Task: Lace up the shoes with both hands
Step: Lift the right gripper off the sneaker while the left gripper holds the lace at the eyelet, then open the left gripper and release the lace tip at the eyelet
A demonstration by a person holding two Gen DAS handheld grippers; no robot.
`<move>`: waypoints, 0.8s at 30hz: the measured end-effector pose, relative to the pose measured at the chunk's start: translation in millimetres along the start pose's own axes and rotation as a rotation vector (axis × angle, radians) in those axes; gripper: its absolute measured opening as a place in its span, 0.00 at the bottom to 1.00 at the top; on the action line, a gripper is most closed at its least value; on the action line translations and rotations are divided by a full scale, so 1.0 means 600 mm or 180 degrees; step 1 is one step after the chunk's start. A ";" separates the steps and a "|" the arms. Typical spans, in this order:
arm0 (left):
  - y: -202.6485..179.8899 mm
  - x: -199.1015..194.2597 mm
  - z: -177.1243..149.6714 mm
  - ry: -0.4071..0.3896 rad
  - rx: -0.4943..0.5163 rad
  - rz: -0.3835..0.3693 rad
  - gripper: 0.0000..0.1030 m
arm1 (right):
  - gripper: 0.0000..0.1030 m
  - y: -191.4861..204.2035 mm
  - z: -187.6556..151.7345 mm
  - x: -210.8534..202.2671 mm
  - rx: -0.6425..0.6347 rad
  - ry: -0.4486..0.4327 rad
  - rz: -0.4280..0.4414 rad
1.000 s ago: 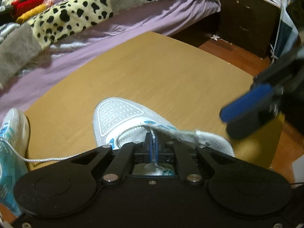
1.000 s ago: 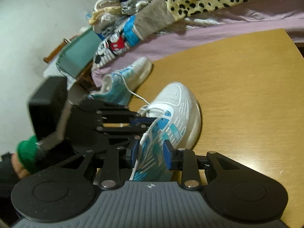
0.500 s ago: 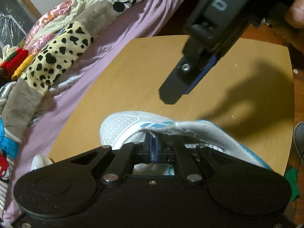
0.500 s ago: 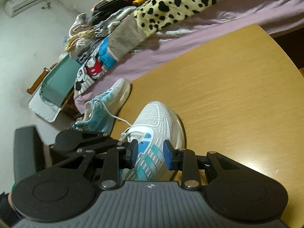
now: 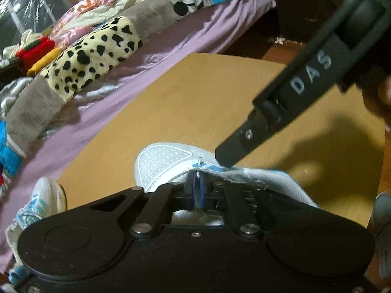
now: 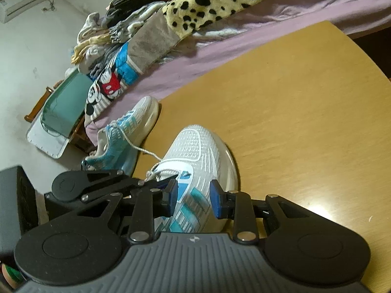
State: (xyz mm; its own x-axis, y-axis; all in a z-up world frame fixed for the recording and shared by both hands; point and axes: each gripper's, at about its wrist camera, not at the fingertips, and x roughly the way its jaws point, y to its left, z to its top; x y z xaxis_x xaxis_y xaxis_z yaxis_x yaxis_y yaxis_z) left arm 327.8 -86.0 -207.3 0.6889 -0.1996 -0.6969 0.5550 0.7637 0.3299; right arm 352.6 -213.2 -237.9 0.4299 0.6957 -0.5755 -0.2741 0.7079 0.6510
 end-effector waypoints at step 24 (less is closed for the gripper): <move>0.008 0.001 -0.014 -0.0171 -0.0262 -0.0197 0.02 | 0.10 0.000 0.000 0.043 0.0370 -0.0281 0.0096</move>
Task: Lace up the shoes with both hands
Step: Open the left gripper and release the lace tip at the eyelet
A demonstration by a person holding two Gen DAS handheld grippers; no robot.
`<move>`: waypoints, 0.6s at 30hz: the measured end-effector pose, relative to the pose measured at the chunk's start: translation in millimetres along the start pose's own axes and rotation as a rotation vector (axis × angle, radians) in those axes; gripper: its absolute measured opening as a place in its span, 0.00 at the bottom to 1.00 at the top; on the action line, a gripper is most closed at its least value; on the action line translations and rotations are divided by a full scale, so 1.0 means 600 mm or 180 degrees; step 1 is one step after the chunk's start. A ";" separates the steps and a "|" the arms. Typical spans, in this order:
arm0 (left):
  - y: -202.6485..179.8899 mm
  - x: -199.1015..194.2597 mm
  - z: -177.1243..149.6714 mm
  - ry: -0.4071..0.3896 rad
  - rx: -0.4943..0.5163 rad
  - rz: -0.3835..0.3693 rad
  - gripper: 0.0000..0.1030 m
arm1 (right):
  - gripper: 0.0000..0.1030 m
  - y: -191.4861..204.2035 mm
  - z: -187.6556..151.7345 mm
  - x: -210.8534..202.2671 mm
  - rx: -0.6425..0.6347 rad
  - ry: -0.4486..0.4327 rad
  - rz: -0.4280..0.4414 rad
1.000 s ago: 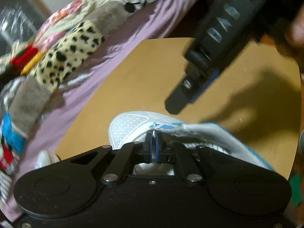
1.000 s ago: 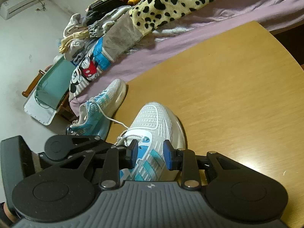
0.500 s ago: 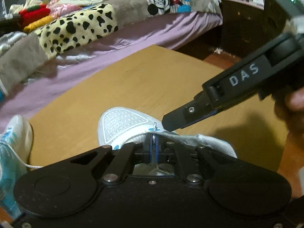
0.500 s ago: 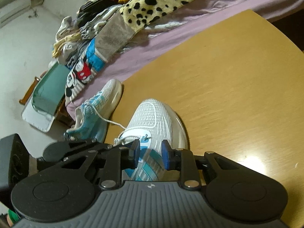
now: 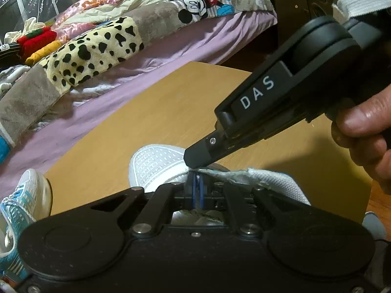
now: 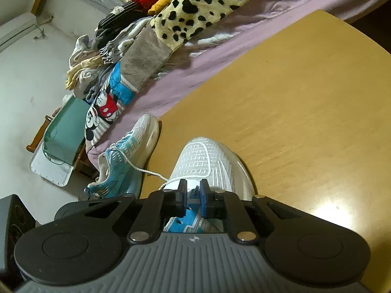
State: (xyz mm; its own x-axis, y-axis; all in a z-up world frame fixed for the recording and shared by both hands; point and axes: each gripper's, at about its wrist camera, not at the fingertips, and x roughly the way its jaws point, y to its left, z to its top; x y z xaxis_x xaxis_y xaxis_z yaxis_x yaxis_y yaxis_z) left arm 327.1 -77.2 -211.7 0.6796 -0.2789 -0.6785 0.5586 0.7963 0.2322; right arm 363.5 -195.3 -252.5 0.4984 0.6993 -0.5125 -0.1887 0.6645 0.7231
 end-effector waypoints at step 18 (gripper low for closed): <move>0.079 -0.061 0.012 -0.0177 -0.0866 -0.0216 0.31 | 0.03 -0.021 0.021 -0.040 0.0094 -0.0260 -0.0063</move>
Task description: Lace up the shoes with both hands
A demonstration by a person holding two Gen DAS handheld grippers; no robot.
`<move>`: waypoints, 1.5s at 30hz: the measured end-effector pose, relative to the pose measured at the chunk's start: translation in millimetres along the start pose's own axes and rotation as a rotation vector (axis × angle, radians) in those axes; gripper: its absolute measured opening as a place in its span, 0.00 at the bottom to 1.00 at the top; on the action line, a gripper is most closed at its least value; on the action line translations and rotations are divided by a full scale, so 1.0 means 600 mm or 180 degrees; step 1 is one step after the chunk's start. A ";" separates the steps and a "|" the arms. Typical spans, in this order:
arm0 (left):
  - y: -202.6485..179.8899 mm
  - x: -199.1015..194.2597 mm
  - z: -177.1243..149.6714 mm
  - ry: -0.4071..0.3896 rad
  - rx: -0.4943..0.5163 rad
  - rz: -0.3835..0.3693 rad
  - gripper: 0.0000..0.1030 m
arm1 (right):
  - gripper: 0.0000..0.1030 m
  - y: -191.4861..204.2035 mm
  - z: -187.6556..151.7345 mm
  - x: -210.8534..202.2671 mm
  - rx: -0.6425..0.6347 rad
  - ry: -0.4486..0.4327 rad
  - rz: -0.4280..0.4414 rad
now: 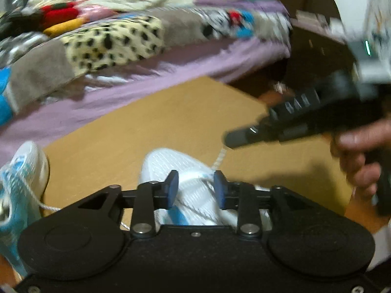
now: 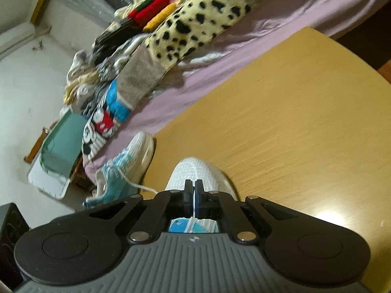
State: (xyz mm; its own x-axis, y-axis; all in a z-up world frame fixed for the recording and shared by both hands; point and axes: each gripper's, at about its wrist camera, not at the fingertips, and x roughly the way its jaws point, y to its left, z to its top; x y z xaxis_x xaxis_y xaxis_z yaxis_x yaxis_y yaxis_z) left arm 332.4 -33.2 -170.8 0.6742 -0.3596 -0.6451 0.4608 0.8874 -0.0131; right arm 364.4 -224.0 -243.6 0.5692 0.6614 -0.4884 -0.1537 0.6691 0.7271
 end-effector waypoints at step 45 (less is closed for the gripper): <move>-0.074 -0.011 0.030 -0.0414 0.0265 -0.0241 0.03 | 0.03 0.009 0.047 -0.084 -0.0337 0.0059 0.0819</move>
State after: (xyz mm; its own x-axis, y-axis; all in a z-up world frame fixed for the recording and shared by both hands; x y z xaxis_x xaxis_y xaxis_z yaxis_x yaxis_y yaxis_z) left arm 318.1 -75.4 -152.4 0.7024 -0.4635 -0.5401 0.5556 0.8314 0.0091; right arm 357.7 -263.3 -201.5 0.4860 0.8195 -0.3036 -0.3753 0.5094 0.7743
